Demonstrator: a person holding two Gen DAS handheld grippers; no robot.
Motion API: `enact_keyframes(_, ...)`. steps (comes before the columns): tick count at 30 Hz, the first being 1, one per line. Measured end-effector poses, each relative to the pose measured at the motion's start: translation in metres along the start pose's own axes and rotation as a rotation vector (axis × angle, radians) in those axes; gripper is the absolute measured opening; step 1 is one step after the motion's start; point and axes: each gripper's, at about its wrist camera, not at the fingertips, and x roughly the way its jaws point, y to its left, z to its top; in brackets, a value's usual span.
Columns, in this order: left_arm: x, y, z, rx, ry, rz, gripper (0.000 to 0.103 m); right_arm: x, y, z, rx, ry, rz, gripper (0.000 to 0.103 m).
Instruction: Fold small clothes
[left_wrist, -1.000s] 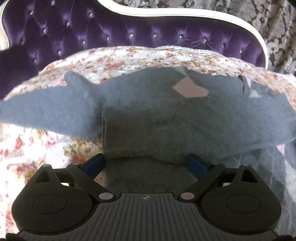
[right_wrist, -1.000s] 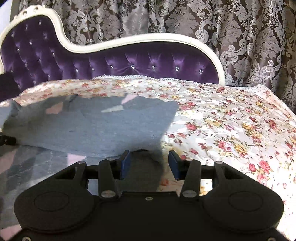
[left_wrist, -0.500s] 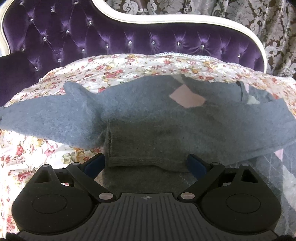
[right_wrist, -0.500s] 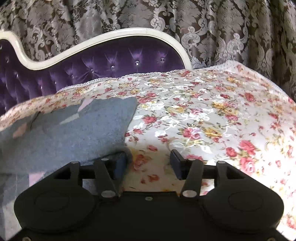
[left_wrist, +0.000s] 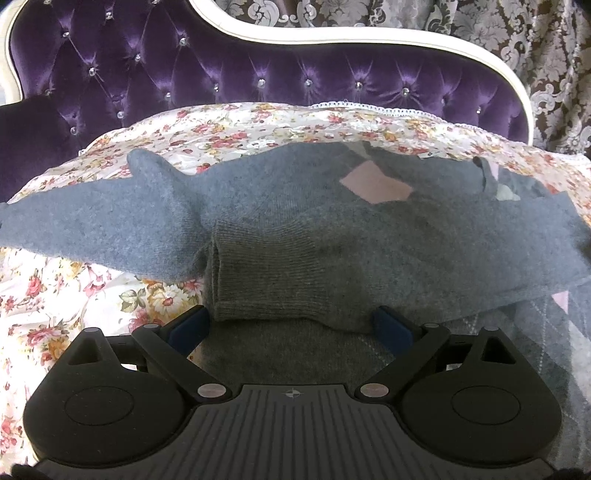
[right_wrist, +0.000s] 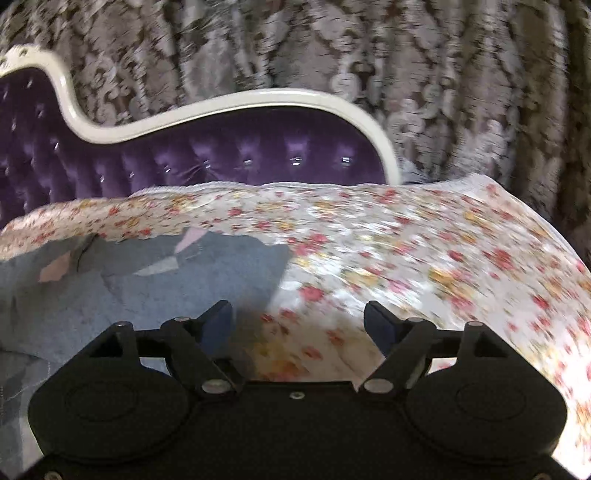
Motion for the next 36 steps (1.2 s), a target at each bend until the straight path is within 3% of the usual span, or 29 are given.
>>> enact_keyframes(3,-0.001,0.001,-0.001,-0.001,-0.005,-0.001,0.098,0.024,0.008,-0.001,-0.024,0.04,0.014,0.088)
enact_keyframes(6,0.0,0.001,-0.001,-0.001,-0.006,-0.002,0.099,0.045,0.005,-0.006,-0.042,0.087,-0.031,0.089)
enact_keyframes(8,0.0,0.001,-0.002,-0.007,-0.005,0.001,0.103,0.055,-0.007,-0.007,0.001,0.095,-0.039,0.102)
enact_keyframes(12,0.001,0.003,-0.004,-0.023,-0.012,-0.005,0.103,0.061,-0.02,0.002,0.036,0.102,-0.095,0.102)
enact_keyframes(17,0.001,0.002,-0.005,-0.022,-0.016,0.0,0.103,0.06,-0.015,0.02,0.062,0.053,-0.066,0.102)
enact_keyframes(22,0.0,0.002,-0.007,-0.023,-0.025,-0.002,0.103,0.098,-0.006,0.022,-0.003,0.167,-0.133,0.102)
enact_keyframes(24,0.0,0.003,-0.007,-0.025,-0.026,-0.005,0.103,0.099,-0.011,0.022,0.036,0.16,-0.129,0.102)
enact_keyframes(28,0.0,0.003,-0.007,-0.024,-0.025,-0.005,0.103,0.077,-0.006,0.028,0.05,0.119,-0.112,0.101)
enact_keyframes(32,0.0,0.004,-0.007,-0.024,-0.027,-0.008,0.103,0.025,0.017,0.031,0.078,0.013,-0.007,0.102)
enact_keyframes(36,0.0,0.002,-0.007,-0.019,-0.022,-0.004,0.103,-0.014,0.05,0.025,0.125,0.002,0.119,0.102)
